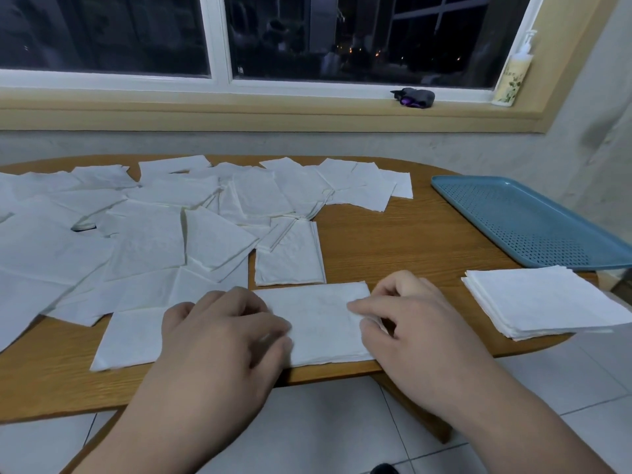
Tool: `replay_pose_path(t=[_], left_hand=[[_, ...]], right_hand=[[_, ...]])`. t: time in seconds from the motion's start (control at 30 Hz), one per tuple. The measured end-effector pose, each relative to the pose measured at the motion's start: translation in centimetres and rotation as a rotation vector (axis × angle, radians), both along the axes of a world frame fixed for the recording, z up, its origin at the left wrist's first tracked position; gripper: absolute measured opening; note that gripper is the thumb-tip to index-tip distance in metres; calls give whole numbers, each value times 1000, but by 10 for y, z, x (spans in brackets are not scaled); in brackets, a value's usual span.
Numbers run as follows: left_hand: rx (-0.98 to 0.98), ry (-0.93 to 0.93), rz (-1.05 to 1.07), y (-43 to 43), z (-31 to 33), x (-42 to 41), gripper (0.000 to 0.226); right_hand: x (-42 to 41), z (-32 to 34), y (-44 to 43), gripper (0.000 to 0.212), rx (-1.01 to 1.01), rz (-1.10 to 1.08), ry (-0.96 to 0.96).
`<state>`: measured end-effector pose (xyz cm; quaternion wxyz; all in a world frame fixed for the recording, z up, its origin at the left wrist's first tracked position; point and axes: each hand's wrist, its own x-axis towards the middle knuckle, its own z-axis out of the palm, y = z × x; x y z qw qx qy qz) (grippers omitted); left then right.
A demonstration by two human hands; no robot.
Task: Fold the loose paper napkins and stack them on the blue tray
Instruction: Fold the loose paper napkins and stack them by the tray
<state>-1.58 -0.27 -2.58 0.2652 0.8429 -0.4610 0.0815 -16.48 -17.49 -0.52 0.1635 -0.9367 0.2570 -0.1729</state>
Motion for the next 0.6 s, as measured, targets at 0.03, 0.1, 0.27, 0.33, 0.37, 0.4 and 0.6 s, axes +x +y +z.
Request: replay_pose_path(t=[0.03,0.1,0.27,0.33,0.37,0.4,0.6], left_hand=[[1,2,-3,0,0,0,27],[5,15,-10,0,4,-1,29],[10,30,-6,-2,6,-4,27],[6,0,-9,-2,4,-5,23],[-2,-4,-11,-2,2,-6,24],[-12,0,-13,-2,1,-6,24],[-60,-35,-65,-6,0,-6,25]], right_hand=[[-1,0,-1,32,10,-5,11],[-3,1,-2,31,29,-15,34],[-9,5,0,28,103,-31,70],[-14,8,0,26,123,-49,93],[-17,9,0,26,129,-62,101],[-20,11,2,27,127,-75,108],[-52,11,20,39,124,-83,145]])
